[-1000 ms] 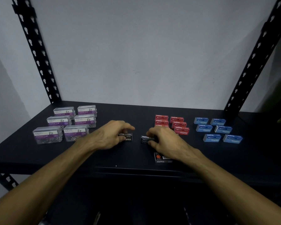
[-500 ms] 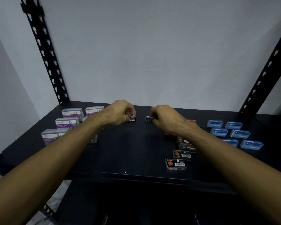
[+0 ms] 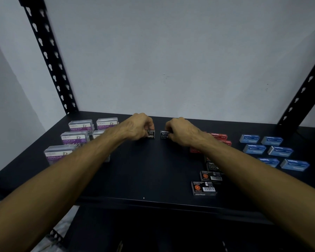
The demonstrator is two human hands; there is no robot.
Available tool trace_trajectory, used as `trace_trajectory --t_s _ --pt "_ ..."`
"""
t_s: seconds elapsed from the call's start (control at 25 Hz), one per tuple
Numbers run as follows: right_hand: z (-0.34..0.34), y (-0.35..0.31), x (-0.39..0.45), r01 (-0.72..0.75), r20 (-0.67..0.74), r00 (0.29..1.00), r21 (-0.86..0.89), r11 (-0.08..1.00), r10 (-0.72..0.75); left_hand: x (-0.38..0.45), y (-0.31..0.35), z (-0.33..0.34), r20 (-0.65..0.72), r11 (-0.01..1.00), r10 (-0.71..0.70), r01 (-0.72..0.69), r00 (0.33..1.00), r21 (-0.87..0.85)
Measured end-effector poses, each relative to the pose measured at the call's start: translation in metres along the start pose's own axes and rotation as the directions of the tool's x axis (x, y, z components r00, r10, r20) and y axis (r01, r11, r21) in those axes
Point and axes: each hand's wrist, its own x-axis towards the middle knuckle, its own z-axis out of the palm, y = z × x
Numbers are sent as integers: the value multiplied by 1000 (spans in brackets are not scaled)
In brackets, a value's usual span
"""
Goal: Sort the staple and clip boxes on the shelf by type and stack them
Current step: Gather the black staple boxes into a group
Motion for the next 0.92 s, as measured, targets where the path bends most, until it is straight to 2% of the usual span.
trace_trajectory --t_s 0.24,0.4,0.56,0.72,0.92 --pt "-4 2 -3 3 -14 1000 -2 1000 -3 -4 0 -1 -20 1000 -1 1 1000 3" --pt "-20 3 -27 15 -89 996 -9 1000 -16 -16 9 -10 -157 998 66 -64 985 13" --pt "-35 4 -65 56 -136 989 0 998 -55 -43 37 -7 -248 973 143 -182 958 -143" --pt "-42 12 -111 71 -138 988 31 997 -66 -82 69 22 -199 908 230 -284 953 -309" --pt "-33 28 -163 40 -37 999 32 999 -39 -115 99 56 -85 871 317 -326 945 -367"
